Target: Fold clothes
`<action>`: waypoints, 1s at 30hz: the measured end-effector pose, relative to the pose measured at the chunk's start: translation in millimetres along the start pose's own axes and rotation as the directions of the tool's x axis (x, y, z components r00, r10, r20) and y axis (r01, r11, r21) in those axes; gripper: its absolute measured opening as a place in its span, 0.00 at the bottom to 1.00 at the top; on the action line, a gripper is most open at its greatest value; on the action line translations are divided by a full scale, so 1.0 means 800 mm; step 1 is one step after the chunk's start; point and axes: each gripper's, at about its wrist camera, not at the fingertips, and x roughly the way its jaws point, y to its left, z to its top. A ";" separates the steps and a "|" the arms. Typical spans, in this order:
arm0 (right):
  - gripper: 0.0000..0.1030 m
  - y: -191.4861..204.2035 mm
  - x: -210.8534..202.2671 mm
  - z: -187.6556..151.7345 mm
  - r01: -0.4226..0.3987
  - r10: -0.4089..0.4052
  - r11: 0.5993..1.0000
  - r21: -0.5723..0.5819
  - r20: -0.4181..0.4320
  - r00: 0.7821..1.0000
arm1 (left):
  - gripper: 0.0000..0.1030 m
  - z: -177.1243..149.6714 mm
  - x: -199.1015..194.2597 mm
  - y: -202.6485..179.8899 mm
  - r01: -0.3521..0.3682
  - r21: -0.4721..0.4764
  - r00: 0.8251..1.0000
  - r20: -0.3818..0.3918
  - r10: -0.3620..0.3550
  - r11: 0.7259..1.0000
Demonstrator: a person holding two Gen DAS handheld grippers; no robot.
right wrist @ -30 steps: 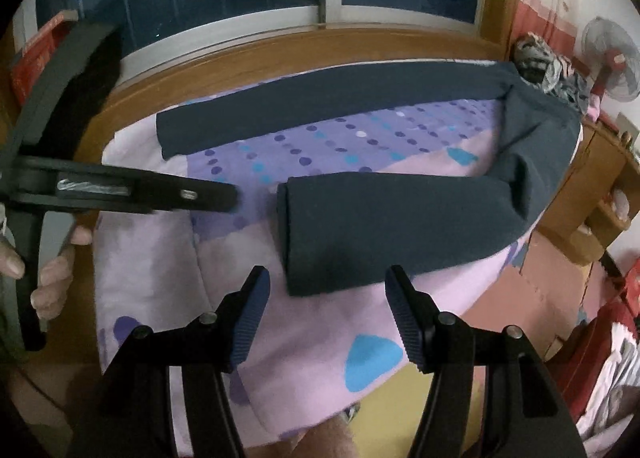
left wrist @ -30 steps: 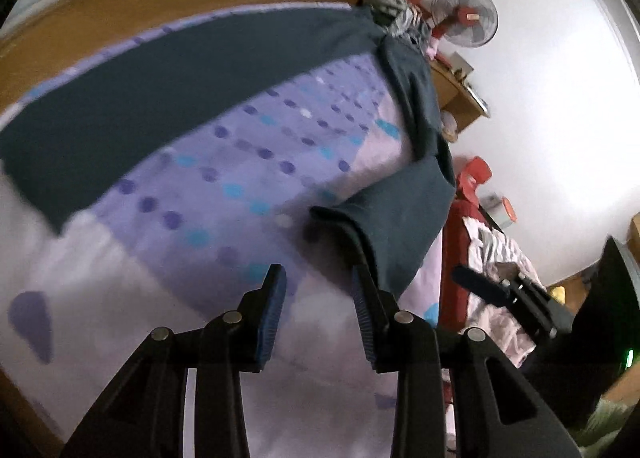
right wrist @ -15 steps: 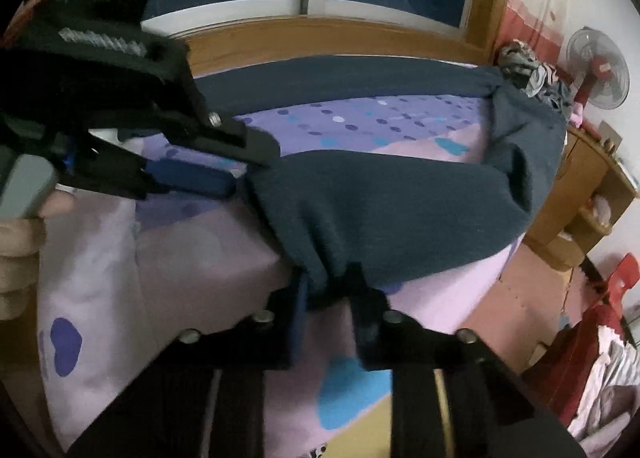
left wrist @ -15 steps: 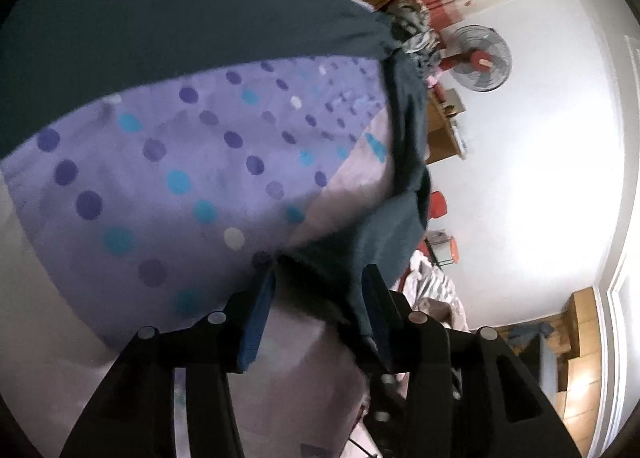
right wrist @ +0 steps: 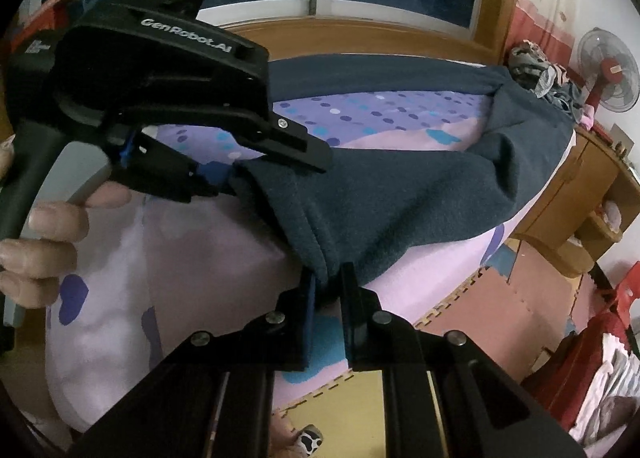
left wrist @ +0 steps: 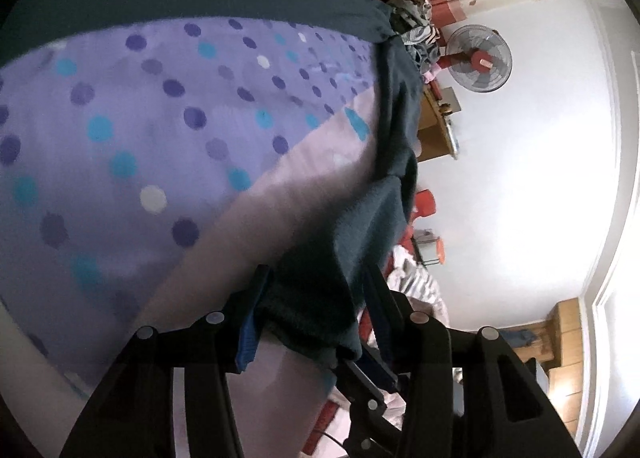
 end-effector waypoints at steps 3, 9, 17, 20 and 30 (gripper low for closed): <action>0.10 0.001 -0.009 -0.001 -0.013 0.013 1.000 -0.006 0.000 1.000 | 0.24 -0.006 -0.014 -0.010 0.056 0.040 0.996 0.063 -0.058 0.998; 0.09 0.008 -0.078 0.044 -0.064 0.070 0.997 -0.043 0.140 0.988 | 0.10 -0.010 -0.104 -0.112 -0.034 0.300 0.956 0.287 -0.056 0.953; 0.09 0.046 -0.177 0.083 -0.022 0.102 0.968 -0.251 0.307 0.946 | 0.09 -0.068 -0.201 -0.201 -0.380 0.449 0.826 0.558 0.078 0.809; 0.09 0.062 -0.116 0.051 -0.076 0.112 0.941 -0.330 0.090 0.990 | 0.09 -0.074 -0.165 -0.136 -0.456 0.338 0.825 0.508 0.248 0.823; 0.21 0.081 -0.044 -0.024 -0.167 0.141 0.913 -0.373 -0.094 0.985 | 0.18 -0.109 -0.143 0.017 -0.369 0.063 0.898 0.280 0.338 0.927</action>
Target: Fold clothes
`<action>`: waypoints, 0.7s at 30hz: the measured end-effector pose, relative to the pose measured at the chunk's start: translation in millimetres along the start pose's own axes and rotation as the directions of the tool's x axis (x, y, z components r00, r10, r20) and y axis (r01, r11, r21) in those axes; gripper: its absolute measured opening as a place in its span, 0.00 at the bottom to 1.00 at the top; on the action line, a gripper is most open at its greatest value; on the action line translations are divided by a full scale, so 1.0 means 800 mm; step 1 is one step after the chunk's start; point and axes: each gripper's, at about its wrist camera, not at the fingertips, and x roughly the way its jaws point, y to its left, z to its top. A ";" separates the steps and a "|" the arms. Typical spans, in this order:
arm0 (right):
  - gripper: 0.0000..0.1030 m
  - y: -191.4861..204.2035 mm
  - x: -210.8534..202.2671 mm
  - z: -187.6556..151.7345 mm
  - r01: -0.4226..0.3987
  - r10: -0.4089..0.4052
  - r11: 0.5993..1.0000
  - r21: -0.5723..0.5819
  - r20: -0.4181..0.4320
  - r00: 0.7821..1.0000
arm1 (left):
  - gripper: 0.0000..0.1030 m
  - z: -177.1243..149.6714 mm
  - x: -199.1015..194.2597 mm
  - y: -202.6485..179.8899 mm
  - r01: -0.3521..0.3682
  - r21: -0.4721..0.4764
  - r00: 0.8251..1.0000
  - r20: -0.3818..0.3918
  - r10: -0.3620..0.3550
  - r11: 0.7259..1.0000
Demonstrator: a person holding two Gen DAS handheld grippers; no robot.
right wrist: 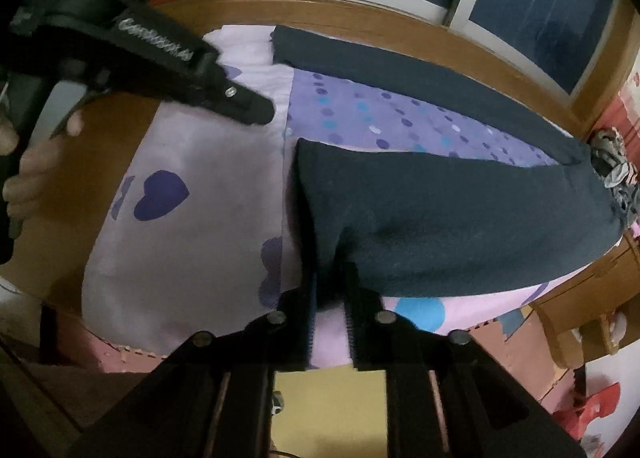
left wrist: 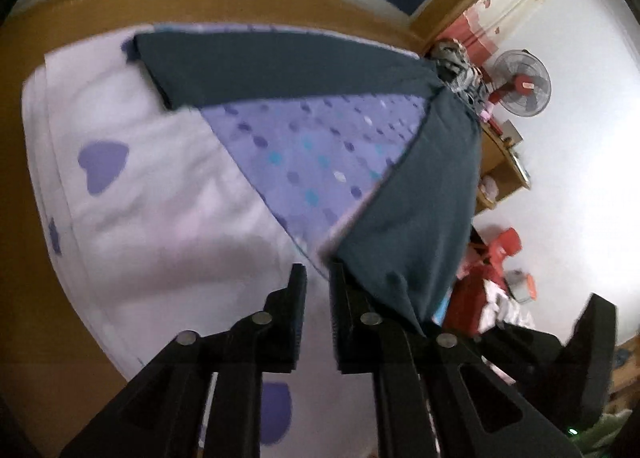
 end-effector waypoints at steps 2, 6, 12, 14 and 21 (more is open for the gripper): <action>0.32 0.002 -0.002 -0.002 -0.003 0.003 1.000 0.005 -0.005 1.000 | 0.32 -0.002 -0.001 -0.007 0.007 0.005 0.999 -0.034 -0.007 1.000; 0.48 0.006 -0.022 -0.010 0.014 -0.015 1.000 0.019 0.050 0.999 | 0.37 0.005 0.009 -0.029 -0.002 0.073 0.998 -0.062 0.007 0.997; 0.51 0.006 -0.033 -0.015 0.105 -0.115 0.987 0.124 0.074 0.991 | 0.38 0.026 0.036 -0.045 -0.004 0.234 0.987 -0.157 0.042 0.972; 0.51 0.004 -0.030 -0.014 0.106 -0.121 0.977 0.185 0.073 0.990 | 0.38 0.026 0.046 -0.051 0.009 0.283 0.980 -0.193 0.048 0.959; 0.50 0.019 0.004 -0.005 0.216 -0.235 0.949 0.231 0.058 0.970 | 0.39 0.032 0.066 -0.060 0.072 0.351 0.973 -0.232 0.013 0.934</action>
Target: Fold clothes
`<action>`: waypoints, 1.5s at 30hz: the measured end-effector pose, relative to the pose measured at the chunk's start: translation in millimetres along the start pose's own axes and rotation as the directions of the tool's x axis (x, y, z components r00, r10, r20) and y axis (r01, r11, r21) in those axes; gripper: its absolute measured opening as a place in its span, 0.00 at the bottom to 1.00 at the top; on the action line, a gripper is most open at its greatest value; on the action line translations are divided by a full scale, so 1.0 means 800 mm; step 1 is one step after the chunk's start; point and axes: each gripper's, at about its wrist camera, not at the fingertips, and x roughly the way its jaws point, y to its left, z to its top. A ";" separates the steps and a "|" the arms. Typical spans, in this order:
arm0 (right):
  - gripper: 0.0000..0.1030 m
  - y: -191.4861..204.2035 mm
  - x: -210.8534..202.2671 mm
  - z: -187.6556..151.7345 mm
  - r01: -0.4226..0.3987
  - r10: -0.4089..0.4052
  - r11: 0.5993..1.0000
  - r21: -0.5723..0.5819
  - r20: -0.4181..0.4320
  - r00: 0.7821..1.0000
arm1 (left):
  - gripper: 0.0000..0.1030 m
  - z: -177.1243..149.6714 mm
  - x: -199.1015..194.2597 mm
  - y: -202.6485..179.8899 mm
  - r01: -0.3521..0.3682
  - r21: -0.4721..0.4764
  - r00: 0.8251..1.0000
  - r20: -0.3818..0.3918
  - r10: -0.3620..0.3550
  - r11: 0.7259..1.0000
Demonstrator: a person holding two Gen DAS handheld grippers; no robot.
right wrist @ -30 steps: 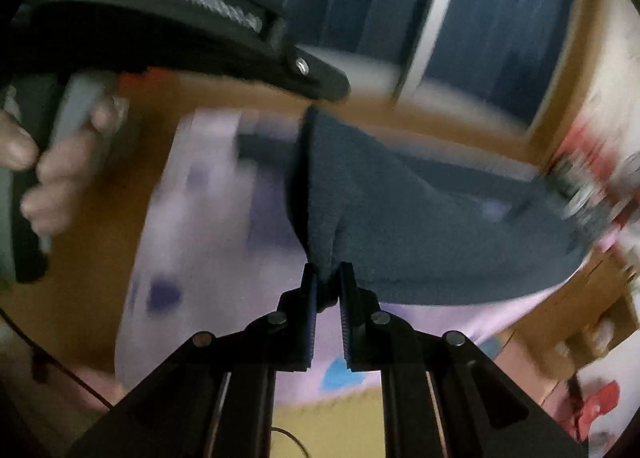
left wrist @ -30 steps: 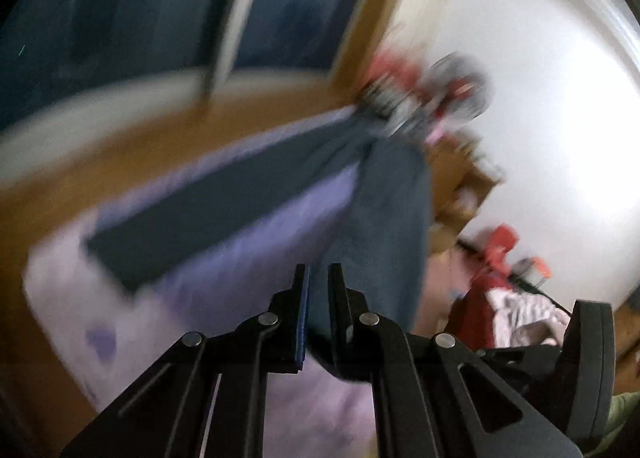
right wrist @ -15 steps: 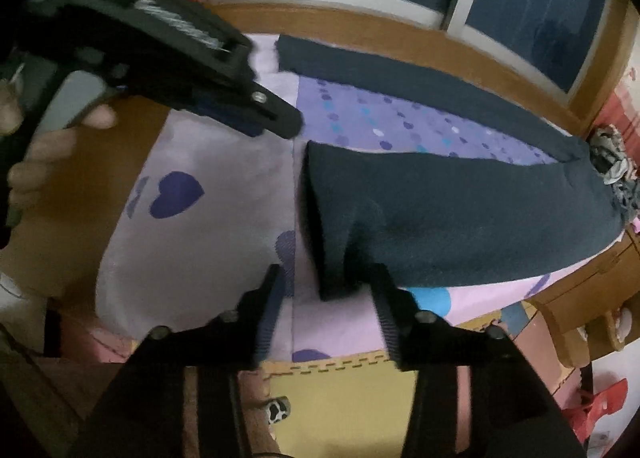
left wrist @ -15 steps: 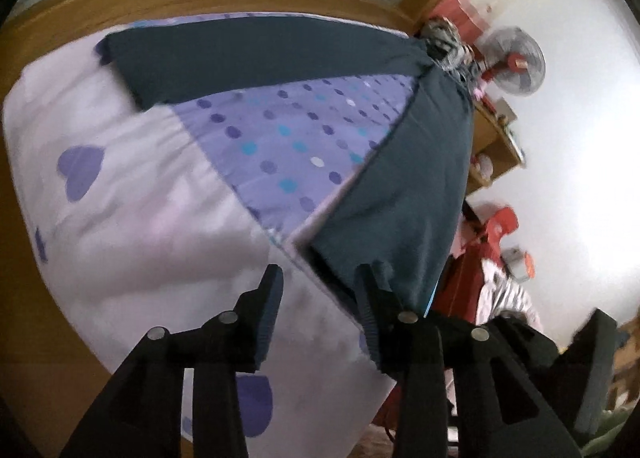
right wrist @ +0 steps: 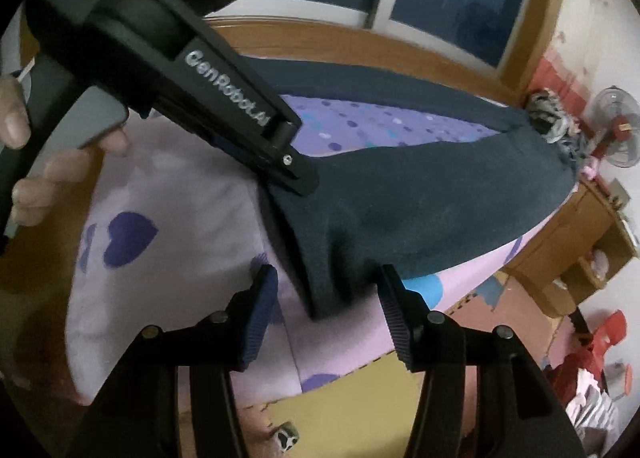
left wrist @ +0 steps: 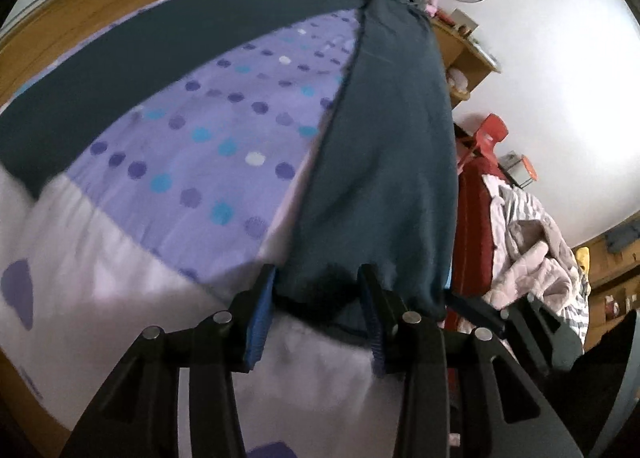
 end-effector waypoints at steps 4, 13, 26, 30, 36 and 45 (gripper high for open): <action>0.09 0.002 0.006 0.013 0.062 -0.062 0.998 0.012 -0.026 0.998 | 0.05 0.007 0.004 0.000 0.075 -0.043 0.997 0.006 -0.074 0.996; 0.07 0.017 -0.075 0.024 0.061 -0.061 0.997 -0.038 0.015 0.998 | 0.05 -0.032 -0.048 -0.019 0.116 -0.005 0.991 0.068 -0.116 0.993; 0.49 0.014 -0.041 -0.011 -0.016 0.014 1.000 -0.022 -0.074 0.997 | 0.18 -0.070 -0.037 0.013 0.013 -0.069 1.000 0.013 -0.012 0.998; 0.55 -0.002 -0.086 -0.022 -0.023 0.023 0.999 0.026 0.016 1.000 | 0.22 -0.069 -0.059 0.010 -0.020 -0.113 0.999 0.035 0.024 0.993; 0.62 -0.101 -0.099 -0.026 -0.074 0.061 0.989 0.126 0.106 0.992 | 0.33 -0.021 -0.062 -0.059 -0.056 -0.124 0.987 0.144 0.073 0.991; 0.66 -0.268 -0.100 -0.030 -0.100 0.080 0.989 0.109 0.176 0.981 | 0.33 0.058 0.005 -0.167 -0.007 -0.220 0.979 0.199 0.052 0.976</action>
